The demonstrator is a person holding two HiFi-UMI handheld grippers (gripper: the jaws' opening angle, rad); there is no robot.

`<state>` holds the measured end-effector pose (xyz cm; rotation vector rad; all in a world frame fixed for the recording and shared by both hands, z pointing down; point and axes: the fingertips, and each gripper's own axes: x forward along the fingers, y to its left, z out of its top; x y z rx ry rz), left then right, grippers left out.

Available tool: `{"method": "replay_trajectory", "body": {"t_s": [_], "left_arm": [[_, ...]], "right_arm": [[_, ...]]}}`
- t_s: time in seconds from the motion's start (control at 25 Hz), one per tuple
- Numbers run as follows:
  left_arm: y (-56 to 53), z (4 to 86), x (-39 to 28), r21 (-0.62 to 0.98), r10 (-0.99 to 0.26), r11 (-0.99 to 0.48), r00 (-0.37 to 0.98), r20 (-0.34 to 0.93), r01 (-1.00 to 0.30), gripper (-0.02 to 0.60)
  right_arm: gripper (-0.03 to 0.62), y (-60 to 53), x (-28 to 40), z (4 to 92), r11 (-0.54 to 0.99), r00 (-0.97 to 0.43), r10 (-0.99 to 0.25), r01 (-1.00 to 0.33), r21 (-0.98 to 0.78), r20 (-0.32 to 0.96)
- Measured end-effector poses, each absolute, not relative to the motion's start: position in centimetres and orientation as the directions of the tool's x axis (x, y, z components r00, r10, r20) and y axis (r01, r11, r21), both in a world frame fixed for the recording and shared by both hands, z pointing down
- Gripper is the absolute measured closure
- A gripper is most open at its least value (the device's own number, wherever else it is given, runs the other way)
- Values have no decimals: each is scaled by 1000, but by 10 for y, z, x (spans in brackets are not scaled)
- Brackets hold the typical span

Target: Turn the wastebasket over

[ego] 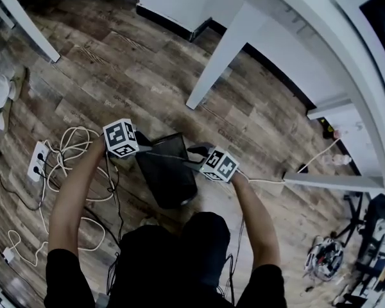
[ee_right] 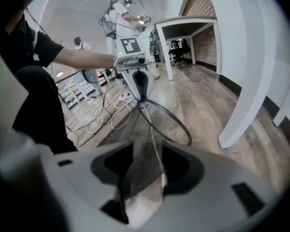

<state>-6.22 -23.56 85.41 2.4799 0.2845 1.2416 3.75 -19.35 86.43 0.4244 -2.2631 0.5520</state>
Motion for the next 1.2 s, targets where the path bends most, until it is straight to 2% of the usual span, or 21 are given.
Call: {"method": "replay_trajectory", "body": {"t_s": [0.2,0.48,0.84,1.0,1.2], "left_arm": [[-216,840,-68,347,295,-938,560,774,15,522],[-180,810,-55,265,209,-964,530,822,-31,522],[-107,778,-21,161,44,-960,446,894,-228,522],[-72,769,6,159,25,-945,423,906,-286,523],[-24,769,29,106,12,-965,362,932,-240,525]], "right_arm": [[391,-174,43,861,853,-651,-121,-454,-257,750],[402,-135,61,850,796,-636,-163,-536,-280,754],[464,-49,103,790,492,-482,-271,-813,-310,833],[499,-6,109,754,382,-453,-274,-861,-337,848],[513,57,108,734,323,-467,-234,-865,-384,853]]}}
